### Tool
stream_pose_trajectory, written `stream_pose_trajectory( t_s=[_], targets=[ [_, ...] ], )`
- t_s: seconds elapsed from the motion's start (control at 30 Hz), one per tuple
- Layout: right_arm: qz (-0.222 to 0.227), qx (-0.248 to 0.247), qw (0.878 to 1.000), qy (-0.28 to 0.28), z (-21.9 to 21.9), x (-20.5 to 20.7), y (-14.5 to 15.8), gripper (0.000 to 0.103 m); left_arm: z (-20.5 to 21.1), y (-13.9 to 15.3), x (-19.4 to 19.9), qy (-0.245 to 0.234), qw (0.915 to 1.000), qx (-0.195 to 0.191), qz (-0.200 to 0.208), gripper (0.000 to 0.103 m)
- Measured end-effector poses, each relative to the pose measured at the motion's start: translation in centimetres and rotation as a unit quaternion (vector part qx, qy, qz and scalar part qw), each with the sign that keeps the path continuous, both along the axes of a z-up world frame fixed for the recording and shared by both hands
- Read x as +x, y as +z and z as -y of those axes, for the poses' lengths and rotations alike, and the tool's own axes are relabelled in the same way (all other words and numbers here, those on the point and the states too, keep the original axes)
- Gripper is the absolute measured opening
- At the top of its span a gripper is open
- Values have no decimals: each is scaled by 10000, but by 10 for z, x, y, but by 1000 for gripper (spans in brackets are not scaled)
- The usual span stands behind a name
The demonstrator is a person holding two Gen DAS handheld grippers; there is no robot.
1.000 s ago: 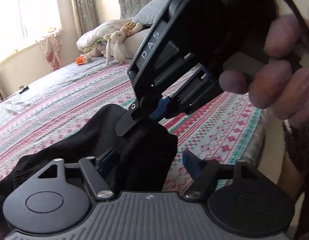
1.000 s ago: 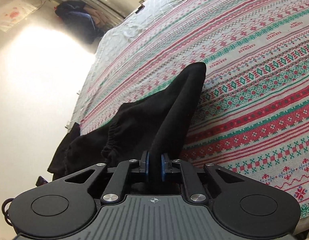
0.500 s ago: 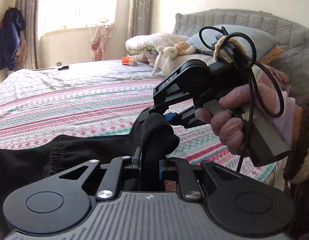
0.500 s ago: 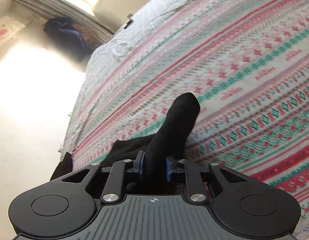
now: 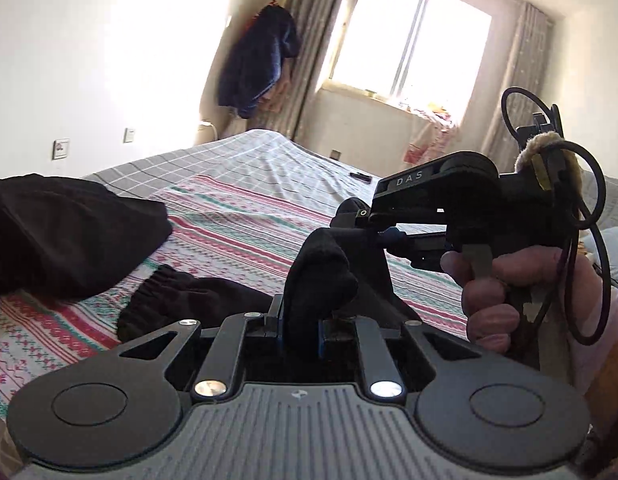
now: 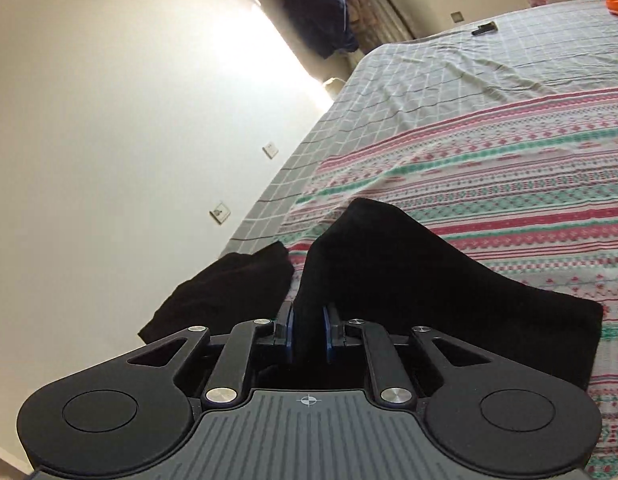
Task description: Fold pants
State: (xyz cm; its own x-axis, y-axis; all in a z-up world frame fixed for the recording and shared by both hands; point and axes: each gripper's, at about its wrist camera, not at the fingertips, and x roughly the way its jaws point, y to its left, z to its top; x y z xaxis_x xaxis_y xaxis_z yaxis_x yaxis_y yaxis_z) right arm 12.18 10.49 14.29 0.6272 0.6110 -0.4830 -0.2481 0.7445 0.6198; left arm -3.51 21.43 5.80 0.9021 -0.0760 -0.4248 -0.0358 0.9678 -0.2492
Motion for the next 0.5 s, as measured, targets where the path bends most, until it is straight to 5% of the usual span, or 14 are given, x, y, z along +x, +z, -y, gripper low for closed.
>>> stream_pose_trajectory(
  t_s=[0.13,0.2,0.23,0.3,0.33,0.37,0.5],
  targets=[
    [-33,62,9995,320,-49,14,-9,14,-44,-1,3,613,9976,133,-295,26],
    [-66,-38,9993,377,-61,16,-12,19,-50,-5,11,835,9933,400,-687,35],
    [-75,-124,9993,334,-63,14,-11,22,-55,-6,9,998,9908,492,-766,48],
    [-30,-180,9994,300,-58,7,-7,43,-65,-6,10,1104,9894,652,-675,82],
    [79,-197,9996,191,-47,-2,-5,69,-70,-6,13,1006,9903,716,-633,100],
    [219,-278,9994,29,-36,-11,-4,79,-75,-7,18,917,9911,733,-635,103],
    [167,-894,9938,-634,20,-44,-29,79,-99,-30,49,563,9914,52,-1177,103]
  ],
)
